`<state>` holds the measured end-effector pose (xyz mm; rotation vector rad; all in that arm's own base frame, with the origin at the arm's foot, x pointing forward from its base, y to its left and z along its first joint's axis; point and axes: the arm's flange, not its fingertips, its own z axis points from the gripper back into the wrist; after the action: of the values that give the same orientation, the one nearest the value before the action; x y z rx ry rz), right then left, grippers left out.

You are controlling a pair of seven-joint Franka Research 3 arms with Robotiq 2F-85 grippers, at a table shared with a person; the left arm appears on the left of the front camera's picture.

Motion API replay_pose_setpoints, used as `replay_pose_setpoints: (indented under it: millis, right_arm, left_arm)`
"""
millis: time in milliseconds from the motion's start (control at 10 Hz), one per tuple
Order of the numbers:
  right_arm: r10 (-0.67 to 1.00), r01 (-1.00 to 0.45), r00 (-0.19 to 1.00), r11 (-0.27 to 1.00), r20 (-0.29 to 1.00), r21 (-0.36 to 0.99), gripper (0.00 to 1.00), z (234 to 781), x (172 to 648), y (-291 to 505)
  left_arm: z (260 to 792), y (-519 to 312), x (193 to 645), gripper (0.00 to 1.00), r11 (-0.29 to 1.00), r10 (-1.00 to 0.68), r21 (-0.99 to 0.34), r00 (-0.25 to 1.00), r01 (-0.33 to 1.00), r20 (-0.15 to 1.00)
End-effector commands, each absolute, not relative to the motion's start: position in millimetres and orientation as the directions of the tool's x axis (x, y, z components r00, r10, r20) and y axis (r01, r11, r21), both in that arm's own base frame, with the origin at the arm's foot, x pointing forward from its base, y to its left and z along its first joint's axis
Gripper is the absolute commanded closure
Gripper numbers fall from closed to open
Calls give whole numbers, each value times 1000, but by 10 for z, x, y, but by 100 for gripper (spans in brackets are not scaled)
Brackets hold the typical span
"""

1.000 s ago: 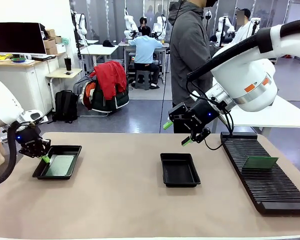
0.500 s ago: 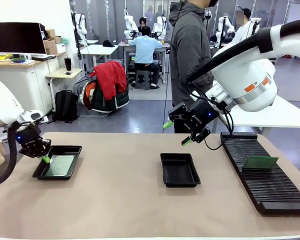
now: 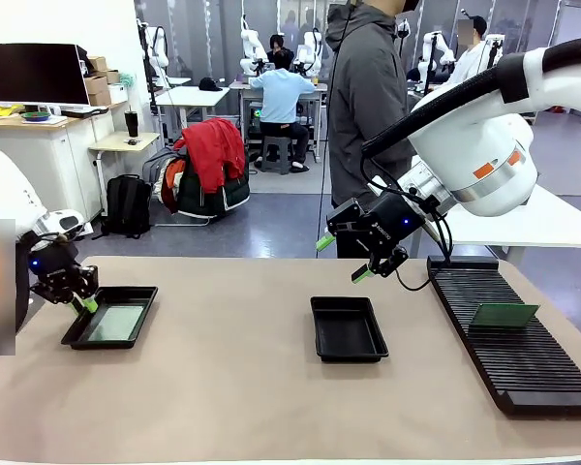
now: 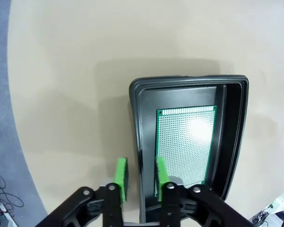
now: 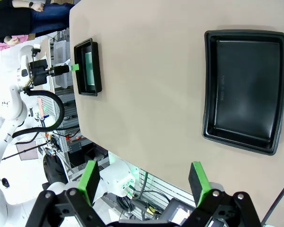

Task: Inspect and transfer BCBs to ESD trays.
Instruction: Pick up the ESD tray and place it on the left side of the table.

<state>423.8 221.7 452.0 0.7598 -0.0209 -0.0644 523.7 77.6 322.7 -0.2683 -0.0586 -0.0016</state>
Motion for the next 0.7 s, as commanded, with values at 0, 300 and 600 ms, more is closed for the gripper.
replay_pose_setpoints:
  millis: [0, 300, 600]
  right_arm:
    - [-71, 58, 997, 733, -9, 677, 0, 4533, 4247, 2223]
    - [-71, 58, 997, 733, -9, 677, 0, 4533, 4247, 2223]
    - [-71, 58, 997, 733, -9, 677, 0, 4533, 4247, 2223]
  left_arm:
    - [3381, 735, 5212, 43, 977, 14, -215, 999, -7, 31]
    - [3685, 642, 5155, 21, 993, -6, -119, 999, 10, 32]
    - [4163, 523, 5013, 0, 1000, -22, -17, 998, 23, 53]
